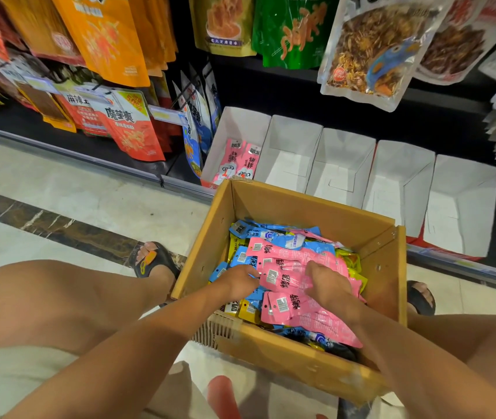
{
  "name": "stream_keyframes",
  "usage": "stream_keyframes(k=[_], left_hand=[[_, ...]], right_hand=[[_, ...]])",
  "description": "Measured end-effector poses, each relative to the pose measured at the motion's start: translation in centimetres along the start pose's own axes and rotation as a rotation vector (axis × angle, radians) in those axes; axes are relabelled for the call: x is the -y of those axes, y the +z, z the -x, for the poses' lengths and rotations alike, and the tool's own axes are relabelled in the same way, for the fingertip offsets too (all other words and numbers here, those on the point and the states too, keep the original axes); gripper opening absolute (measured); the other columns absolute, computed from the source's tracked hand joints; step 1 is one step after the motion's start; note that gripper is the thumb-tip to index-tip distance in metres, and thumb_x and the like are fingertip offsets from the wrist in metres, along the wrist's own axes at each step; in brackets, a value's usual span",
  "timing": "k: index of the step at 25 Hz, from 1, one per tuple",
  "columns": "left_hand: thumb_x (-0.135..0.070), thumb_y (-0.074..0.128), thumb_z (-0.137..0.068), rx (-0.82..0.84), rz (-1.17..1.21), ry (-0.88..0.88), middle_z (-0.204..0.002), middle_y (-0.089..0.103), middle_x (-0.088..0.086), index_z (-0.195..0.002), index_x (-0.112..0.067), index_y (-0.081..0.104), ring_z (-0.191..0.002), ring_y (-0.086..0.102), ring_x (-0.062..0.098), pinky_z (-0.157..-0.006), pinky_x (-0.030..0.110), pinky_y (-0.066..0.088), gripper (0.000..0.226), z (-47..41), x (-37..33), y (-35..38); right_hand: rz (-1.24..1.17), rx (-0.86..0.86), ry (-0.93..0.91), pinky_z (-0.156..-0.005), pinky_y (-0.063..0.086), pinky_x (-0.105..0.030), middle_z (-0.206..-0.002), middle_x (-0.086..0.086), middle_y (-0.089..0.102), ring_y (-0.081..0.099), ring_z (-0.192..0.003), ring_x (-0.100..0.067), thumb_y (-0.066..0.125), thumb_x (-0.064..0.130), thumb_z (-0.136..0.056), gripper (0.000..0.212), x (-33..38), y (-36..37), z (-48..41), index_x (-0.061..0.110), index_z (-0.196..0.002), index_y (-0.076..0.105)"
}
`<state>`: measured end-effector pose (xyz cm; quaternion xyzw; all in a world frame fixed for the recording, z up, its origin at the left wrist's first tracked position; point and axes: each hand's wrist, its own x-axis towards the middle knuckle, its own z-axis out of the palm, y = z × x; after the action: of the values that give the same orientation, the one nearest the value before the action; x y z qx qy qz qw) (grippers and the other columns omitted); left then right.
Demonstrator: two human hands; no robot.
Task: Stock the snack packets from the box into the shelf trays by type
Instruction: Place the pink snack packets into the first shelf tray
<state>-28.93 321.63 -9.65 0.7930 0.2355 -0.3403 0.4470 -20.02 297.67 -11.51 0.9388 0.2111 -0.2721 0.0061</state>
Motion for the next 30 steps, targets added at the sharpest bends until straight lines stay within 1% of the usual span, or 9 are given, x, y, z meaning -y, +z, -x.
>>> stream_keyframes(k=[6,9,11,13,16,18,21,25,30], left_hand=[[-0.020,0.061,-0.102,-0.113,0.075,0.141,-0.124,0.063,0.007,-0.132,-0.009,0.061,-0.085,0.060,0.018,-0.074,0.025,0.053,0.033,1.7,-3.8,-3.5],[-0.017,0.060,-0.101,-0.169,0.026,0.197,-0.101,0.058,0.006,-0.105,-0.018,0.061,-0.084,0.053,0.021,-0.073,0.024,0.042,0.005,3.8,-6.8,-6.9],[-0.017,0.059,-0.100,-0.180,0.001,0.231,-0.085,0.050,0.009,-0.091,-0.018,0.055,-0.076,0.047,0.021,-0.065,0.025,0.039,0.010,5.9,-8.9,-8.9],[-0.025,0.061,-0.101,-0.161,0.010,0.230,-0.089,0.058,0.014,-0.105,-0.018,0.061,-0.074,0.055,0.022,-0.060,0.025,0.044,0.008,8.0,-10.6,-10.2],[-0.041,0.065,-0.098,-0.101,0.091,0.252,-0.129,0.065,0.013,-0.132,-0.014,0.061,-0.117,0.064,0.026,-0.091,0.036,0.055,0.044,9.8,-12.0,-10.2],[-0.045,0.070,-0.094,-0.039,0.222,0.306,-0.129,0.068,0.006,-0.134,-0.015,0.060,-0.120,0.064,0.021,-0.103,0.042,0.053,0.051,10.2,-12.3,-9.1],[-0.028,0.072,-0.096,0.023,0.405,0.354,-0.115,0.076,0.003,-0.124,-0.019,0.069,-0.108,0.071,0.018,-0.100,0.042,0.056,0.030,9.7,-12.9,-7.3],[-0.015,0.068,-0.098,-0.021,0.504,0.353,-0.104,0.078,0.003,-0.120,-0.021,0.070,-0.091,0.074,0.018,-0.076,0.034,0.063,0.023,8.1,-13.5,-6.8],[-0.017,0.066,-0.100,-0.191,0.469,0.296,-0.107,0.077,0.006,-0.123,-0.020,0.067,-0.096,0.076,0.026,-0.084,0.049,0.063,0.024,5.0,-12.1,-9.3]], right_hand=[[-0.246,-0.047,-0.002,-0.079,0.052,-0.033,-0.109,0.002,0.069,0.065,-0.101,-0.021,0.068,0.037,-0.087,0.030,0.3,-4.4,1.2,0.028,-0.116,0.063],[-0.435,-0.129,-0.020,-0.062,0.052,-0.031,-0.090,0.004,0.071,0.067,-0.079,-0.016,0.073,0.031,-0.084,0.012,0.9,-8.7,1.7,0.024,-0.094,0.071],[-0.618,-0.165,-0.008,-0.053,0.048,-0.027,-0.083,0.003,0.071,0.064,-0.066,-0.014,0.076,0.025,-0.083,0.007,1.6,-12.0,2.5,0.022,-0.087,0.071],[-0.857,-0.164,0.002,-0.056,0.053,-0.031,-0.083,-0.001,0.075,0.068,-0.067,-0.017,0.079,0.022,-0.083,0.010,2.3,-14.7,3.6,0.019,-0.089,0.072],[-1.075,-0.141,0.001,-0.046,0.045,-0.025,-0.072,0.001,0.072,0.061,-0.053,-0.011,0.073,0.017,-0.090,0.009,3.5,-17.9,6.0,0.011,-0.097,0.071],[-1.156,-0.155,-0.018,-0.041,0.039,-0.020,-0.066,0.001,0.067,0.053,-0.045,-0.006,0.070,0.014,-0.092,0.009,4.1,-18.9,7.4,0.007,-0.098,0.071],[-1.249,-0.134,-0.033,-0.043,0.041,-0.015,-0.060,0.006,0.067,0.053,-0.045,-0.001,0.072,0.013,-0.090,0.009,4.7,-18.2,7.6,0.006,-0.096,0.072],[-1.314,-0.089,-0.033,-0.046,0.042,-0.016,-0.069,0.000,0.071,0.056,-0.054,-0.008,0.069,0.016,-0.093,0.010,4.8,-17.0,5.5,0.008,-0.099,0.073],[-1.270,-0.130,0.143,-0.054,0.042,-0.025,-0.103,-0.007,0.076,0.064,-0.066,-0.014,0.062,0.023,-0.098,0.018,1.8,-16.8,0.6,0.011,-0.107,0.071]])
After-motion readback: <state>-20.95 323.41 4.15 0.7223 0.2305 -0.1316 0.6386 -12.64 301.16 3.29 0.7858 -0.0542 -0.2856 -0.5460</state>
